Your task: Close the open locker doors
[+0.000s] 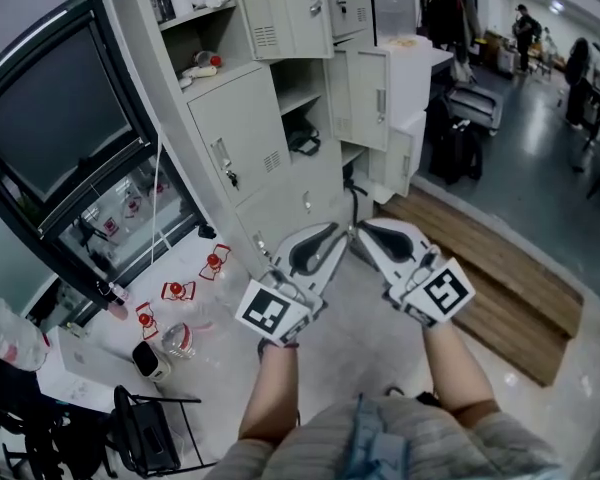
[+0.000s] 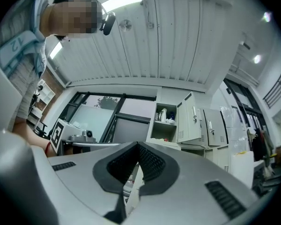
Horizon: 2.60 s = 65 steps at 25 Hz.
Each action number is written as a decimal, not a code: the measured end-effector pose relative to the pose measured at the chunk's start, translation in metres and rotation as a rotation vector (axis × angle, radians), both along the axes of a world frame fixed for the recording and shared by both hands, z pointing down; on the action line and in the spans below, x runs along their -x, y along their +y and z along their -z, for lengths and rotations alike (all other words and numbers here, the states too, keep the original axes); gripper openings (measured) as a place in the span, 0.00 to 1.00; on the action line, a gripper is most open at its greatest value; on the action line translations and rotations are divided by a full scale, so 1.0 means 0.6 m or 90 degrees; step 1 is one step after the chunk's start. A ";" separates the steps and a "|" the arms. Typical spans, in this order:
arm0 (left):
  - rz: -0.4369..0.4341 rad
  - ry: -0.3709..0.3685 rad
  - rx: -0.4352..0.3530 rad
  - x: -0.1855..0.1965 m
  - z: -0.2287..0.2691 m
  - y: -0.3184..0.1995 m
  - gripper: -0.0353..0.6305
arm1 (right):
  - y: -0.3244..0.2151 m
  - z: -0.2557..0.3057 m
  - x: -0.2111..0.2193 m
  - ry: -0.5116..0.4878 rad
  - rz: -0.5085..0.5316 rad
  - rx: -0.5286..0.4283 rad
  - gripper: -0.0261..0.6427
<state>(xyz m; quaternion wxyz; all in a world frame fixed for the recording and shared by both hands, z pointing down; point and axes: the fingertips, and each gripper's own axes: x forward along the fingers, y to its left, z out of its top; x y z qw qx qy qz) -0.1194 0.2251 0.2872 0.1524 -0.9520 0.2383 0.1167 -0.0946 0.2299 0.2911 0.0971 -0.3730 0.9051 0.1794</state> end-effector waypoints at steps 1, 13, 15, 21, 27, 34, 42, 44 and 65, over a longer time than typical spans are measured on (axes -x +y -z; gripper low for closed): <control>-0.001 -0.003 -0.004 0.004 0.004 -0.004 0.15 | -0.004 0.009 0.003 -0.002 0.004 -0.003 0.04; -0.020 -0.038 -0.052 -0.003 0.061 -0.050 0.15 | -0.071 0.093 -0.011 0.011 0.006 -0.044 0.04; -0.013 -0.044 -0.056 -0.007 0.066 -0.067 0.15 | -0.086 0.100 -0.008 0.016 0.014 -0.046 0.04; -0.007 -0.056 -0.071 -0.020 0.083 -0.138 0.15 | -0.155 0.113 -0.003 0.024 0.039 -0.055 0.04; 0.002 -0.065 -0.085 -0.034 0.108 -0.233 0.15 | -0.247 0.151 -0.026 0.028 0.052 -0.064 0.04; 0.011 -0.071 -0.107 -0.060 0.165 -0.340 0.15 | -0.355 0.222 -0.049 0.041 0.068 -0.088 0.04; 0.024 -0.069 -0.135 -0.088 0.207 -0.435 0.15 | -0.452 0.253 -0.058 0.051 0.087 -0.087 0.09; 0.030 -0.069 -0.139 -0.095 0.209 -0.453 0.15 | -0.474 0.254 -0.066 0.050 0.092 -0.079 0.11; 0.071 -0.118 -0.140 -0.146 0.199 -0.587 0.15 | -0.661 0.260 -0.137 0.017 0.087 -0.030 0.17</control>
